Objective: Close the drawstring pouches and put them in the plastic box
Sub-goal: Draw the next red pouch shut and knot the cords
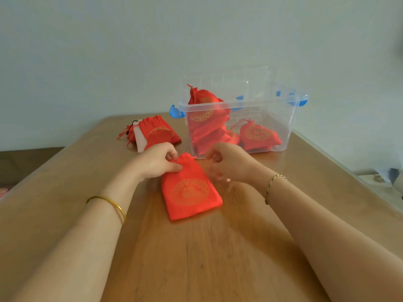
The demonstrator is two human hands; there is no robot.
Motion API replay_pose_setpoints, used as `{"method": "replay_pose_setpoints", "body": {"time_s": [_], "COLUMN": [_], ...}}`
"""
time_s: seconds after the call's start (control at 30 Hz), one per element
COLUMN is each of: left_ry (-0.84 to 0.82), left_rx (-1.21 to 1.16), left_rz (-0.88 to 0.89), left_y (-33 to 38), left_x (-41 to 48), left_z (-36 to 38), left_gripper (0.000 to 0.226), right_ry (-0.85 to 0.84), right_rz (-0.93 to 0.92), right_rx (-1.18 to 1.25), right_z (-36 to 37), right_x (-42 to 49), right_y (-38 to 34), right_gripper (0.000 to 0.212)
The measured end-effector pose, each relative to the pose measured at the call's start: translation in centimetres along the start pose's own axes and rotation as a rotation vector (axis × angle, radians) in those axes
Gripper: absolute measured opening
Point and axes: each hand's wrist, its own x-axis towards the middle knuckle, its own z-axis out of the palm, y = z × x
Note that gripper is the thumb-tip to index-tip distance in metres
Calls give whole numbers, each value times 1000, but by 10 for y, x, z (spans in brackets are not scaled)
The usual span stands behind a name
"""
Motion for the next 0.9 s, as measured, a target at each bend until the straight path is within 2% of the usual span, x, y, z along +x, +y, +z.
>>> {"method": "replay_pose_setpoints", "body": {"time_s": [0.07,0.13,0.27,0.4,0.5,0.6,0.7,0.8,0.9], "left_ry": [-123,-166,-37,141,228,243,190,82,9], "left_rx": [-78,-125,-160,-152,-108,-74,-128,-183,-208], "left_rz": [114,210,355,479,532,539,489,389,304], "left_y": [16,32,56,77,87,91,88,84,78], "left_x": [-5,-7,3,9,14,20,25,23,22], "left_z": [-10,-16,-24,-28,-29,-25,-19,-20,-25], "left_gripper": [22,21,23,27,25,28,32,41,36], "right_ry": [114,144,90,121,138,178,235,310,380], "right_rz": [-47,-67,-4,66,56,55,86,106,85], "right_rx": [2,34,271,603,675,613,535,603,690], "right_z": [-14,-28,-50,-69,-78,-79,-75,-73,-71], "right_x": [1,0,-9,-15,-19,-19,-17,-15,-12], "right_y": [2,2,3,9,10,13,18,20,18], "right_gripper": [23,31,31,24,21,17,17,15,15]}}
